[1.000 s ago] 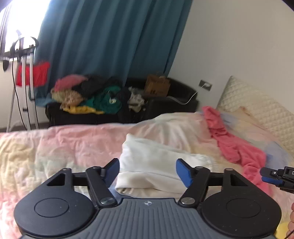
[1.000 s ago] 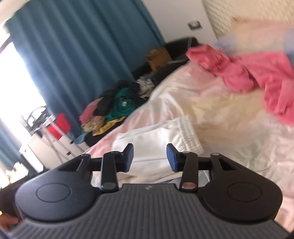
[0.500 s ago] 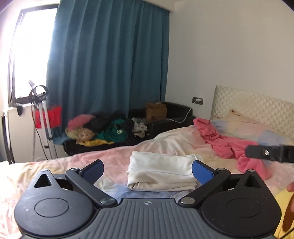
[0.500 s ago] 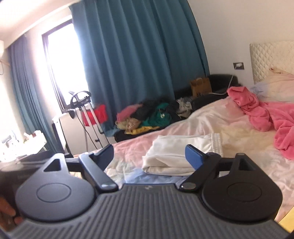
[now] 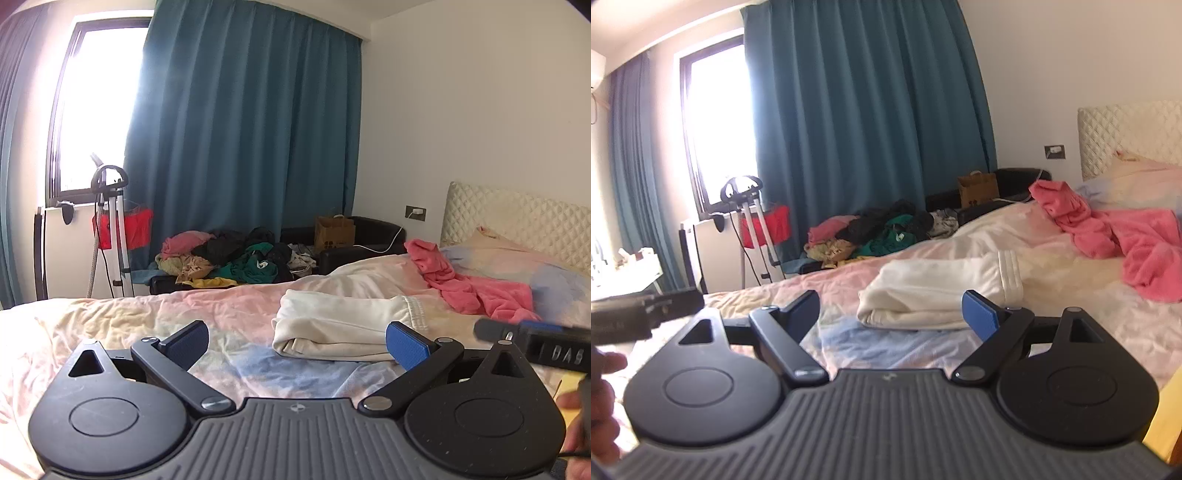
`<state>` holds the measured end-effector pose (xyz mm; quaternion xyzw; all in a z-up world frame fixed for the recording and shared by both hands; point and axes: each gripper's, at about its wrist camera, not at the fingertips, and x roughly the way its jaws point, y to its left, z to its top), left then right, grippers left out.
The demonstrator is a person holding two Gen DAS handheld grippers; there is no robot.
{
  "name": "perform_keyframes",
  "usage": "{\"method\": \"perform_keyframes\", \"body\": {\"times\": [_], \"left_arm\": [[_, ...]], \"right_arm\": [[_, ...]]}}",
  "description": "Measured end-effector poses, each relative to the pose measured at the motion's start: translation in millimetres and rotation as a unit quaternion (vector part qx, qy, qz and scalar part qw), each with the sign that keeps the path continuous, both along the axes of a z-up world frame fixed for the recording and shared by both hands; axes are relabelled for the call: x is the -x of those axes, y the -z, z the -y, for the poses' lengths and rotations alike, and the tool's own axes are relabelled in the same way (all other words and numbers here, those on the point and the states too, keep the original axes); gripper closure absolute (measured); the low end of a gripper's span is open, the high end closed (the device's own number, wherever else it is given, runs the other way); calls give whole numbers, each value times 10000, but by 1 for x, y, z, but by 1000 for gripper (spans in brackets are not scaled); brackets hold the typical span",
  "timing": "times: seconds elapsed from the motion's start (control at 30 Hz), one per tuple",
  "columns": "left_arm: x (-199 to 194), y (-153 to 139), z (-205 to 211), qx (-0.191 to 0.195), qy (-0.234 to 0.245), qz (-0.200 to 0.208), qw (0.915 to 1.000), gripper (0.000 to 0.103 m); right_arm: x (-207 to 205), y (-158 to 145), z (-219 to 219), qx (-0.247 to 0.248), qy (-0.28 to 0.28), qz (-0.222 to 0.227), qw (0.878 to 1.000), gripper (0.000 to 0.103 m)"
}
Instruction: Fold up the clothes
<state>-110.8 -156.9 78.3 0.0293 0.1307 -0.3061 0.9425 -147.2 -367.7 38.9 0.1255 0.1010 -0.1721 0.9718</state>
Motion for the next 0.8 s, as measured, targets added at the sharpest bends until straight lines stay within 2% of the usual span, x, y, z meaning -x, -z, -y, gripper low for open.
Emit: {"method": "perform_keyframes", "body": {"times": [0.33, 0.57, 0.8], "left_arm": [[-7, 18, 5, -211, -160, 18, 9996, 0], [-16, 31, -3, -174, -237, -217, 9993, 0], [-17, 42, -6, -165, -338, -258, 9990, 0]], "right_arm": [[-8, 34, -22, 294, 243, -246, 9990, 17], [-4, 44, -27, 330, 548, -145, 9978, 17], [-9, 46, -39, 741, 613, -215, 9951, 18]]}}
